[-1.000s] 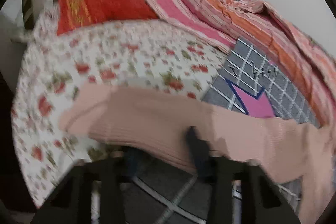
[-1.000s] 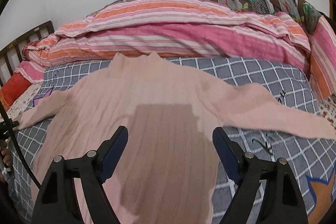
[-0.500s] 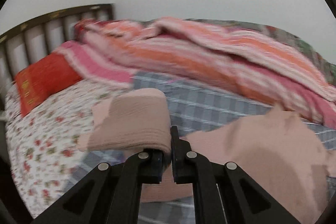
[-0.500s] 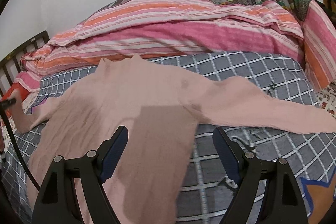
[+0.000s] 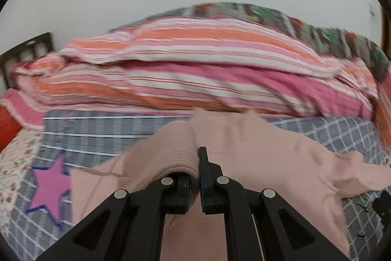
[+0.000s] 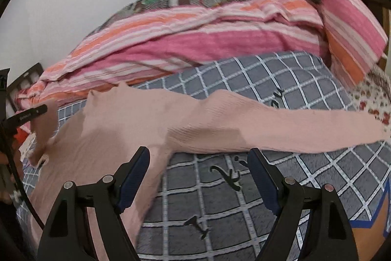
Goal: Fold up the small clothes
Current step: 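Grasp the sweater sleeve with the left gripper and fold it across the body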
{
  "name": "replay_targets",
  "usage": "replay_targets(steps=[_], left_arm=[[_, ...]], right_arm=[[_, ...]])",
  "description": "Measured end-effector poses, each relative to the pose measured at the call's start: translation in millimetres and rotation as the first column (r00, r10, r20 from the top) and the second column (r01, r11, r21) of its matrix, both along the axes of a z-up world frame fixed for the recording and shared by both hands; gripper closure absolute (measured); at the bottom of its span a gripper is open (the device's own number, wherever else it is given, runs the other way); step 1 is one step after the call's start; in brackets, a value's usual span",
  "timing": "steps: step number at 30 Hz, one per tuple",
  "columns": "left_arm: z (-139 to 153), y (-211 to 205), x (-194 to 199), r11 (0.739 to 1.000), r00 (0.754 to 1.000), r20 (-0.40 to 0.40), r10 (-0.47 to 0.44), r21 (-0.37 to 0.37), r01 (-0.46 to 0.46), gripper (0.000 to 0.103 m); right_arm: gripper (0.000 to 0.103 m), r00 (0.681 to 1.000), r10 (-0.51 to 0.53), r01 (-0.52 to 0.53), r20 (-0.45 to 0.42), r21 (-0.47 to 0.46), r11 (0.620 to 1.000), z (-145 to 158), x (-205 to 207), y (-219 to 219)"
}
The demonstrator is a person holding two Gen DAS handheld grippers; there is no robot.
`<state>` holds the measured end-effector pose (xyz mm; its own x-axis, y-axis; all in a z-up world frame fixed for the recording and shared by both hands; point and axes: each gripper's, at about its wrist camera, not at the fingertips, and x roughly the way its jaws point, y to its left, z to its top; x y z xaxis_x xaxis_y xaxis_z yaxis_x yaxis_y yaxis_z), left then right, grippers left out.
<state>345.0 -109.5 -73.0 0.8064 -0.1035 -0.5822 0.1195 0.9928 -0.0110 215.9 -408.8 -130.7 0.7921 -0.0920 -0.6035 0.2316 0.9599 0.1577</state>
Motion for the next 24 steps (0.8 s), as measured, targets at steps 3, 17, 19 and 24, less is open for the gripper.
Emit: replay_targets(steps=[3,17,19,24], left_arm=[[-10.0,-34.0,-2.5,0.998,0.998,-0.014,-0.058,0.009,0.058,0.096],[-32.0,-66.7,-5.9,0.991,0.988,-0.082,-0.131,-0.021,0.129,0.091],[-28.4,-61.4,-11.3,0.993,0.99,-0.078,-0.12,-0.007,0.12,0.077],[-22.4,-33.2,-32.3,0.996,0.996,-0.024,-0.083,0.025,0.084,0.042]], right_arm=[[0.024,1.0,-0.016,0.016,-0.013,-0.004,1.0,-1.4,2.7,-2.9],[0.024,1.0,0.01,-0.01,0.004,-0.005,1.0,2.7,8.6,6.6],[0.024,1.0,0.016,-0.016,0.002,-0.013,1.0,2.1,9.3,10.2],[0.024,0.999,0.033,-0.034,-0.014,-0.013,0.999,-2.1,14.6,19.2]])
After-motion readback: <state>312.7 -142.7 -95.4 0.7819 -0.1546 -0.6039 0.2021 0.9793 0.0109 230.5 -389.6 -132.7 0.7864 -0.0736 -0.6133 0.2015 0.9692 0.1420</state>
